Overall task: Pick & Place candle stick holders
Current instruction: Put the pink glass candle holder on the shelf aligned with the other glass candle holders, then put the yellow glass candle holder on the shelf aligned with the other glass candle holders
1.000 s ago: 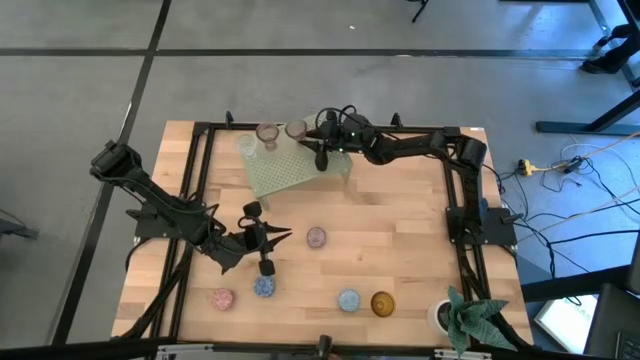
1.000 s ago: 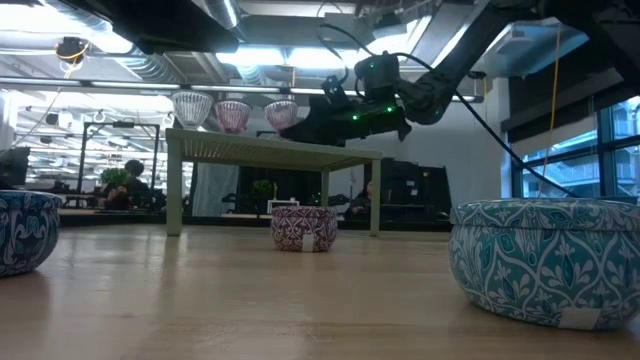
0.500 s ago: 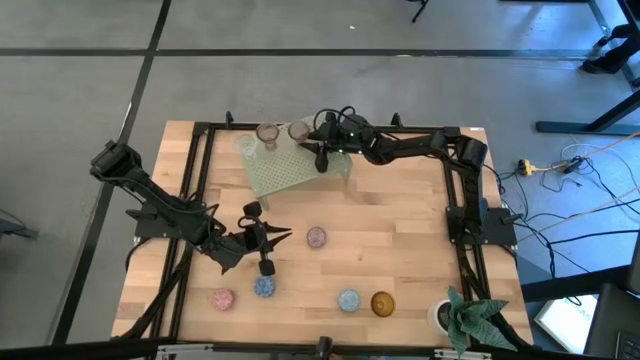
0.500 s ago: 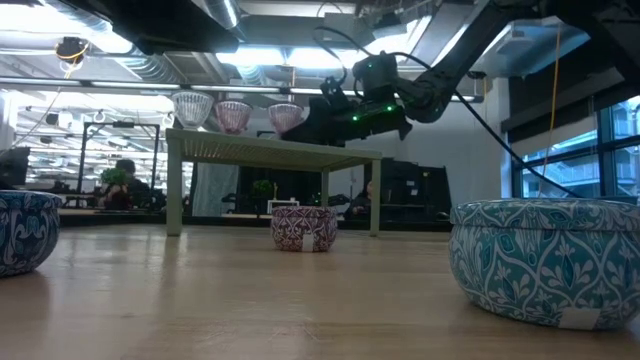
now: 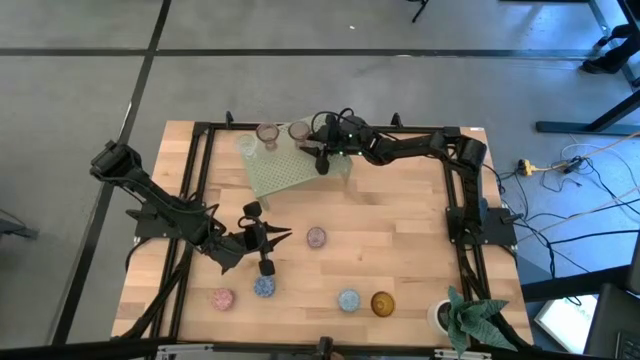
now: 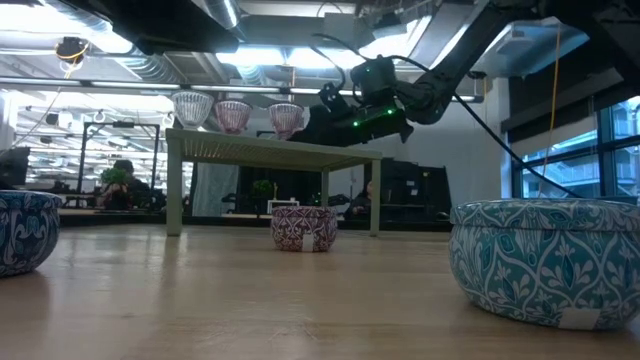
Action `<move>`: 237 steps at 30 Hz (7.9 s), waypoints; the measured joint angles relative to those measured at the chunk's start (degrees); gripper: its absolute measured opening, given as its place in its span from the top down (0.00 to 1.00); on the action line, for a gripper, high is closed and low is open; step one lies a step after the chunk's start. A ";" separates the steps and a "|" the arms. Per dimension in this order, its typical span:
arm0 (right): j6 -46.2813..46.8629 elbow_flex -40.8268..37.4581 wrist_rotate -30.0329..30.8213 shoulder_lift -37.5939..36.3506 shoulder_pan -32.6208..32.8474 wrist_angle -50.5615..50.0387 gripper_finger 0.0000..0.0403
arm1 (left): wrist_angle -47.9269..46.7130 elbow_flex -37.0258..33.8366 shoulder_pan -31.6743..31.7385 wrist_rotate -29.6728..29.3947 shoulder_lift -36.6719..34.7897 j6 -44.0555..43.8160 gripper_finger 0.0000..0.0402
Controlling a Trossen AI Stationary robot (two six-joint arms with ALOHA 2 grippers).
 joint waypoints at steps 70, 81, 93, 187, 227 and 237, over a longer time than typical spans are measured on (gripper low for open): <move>-5.99 0.02 2.86 -10.65 1.09 -23.40 0.97 | -0.03 0.00 0.01 1.62 0.00 -1.04 0.92; -5.59 0.02 4.87 -12.77 2.54 -27.44 0.99 | 0.00 0.00 0.01 1.55 0.00 -1.04 0.92; -11.93 0.02 17.33 -37.69 9.87 -53.92 0.99 | -0.02 0.00 0.02 1.50 0.00 -0.98 0.92; -9.18 1.02 -6.68 -9.01 -1.38 -10.10 1.00 | -0.02 0.00 1.68 2.71 0.00 -0.29 0.92; 6.38 0.98 16.14 -45.02 32.58 -79.05 0.67 | 0.87 0.00 7.87 9.14 0.00 -0.46 0.80; 41.54 0.98 9.75 -35.76 51.15 -84.67 0.61 | 0.87 0.00 9.48 9.30 0.02 0.14 0.76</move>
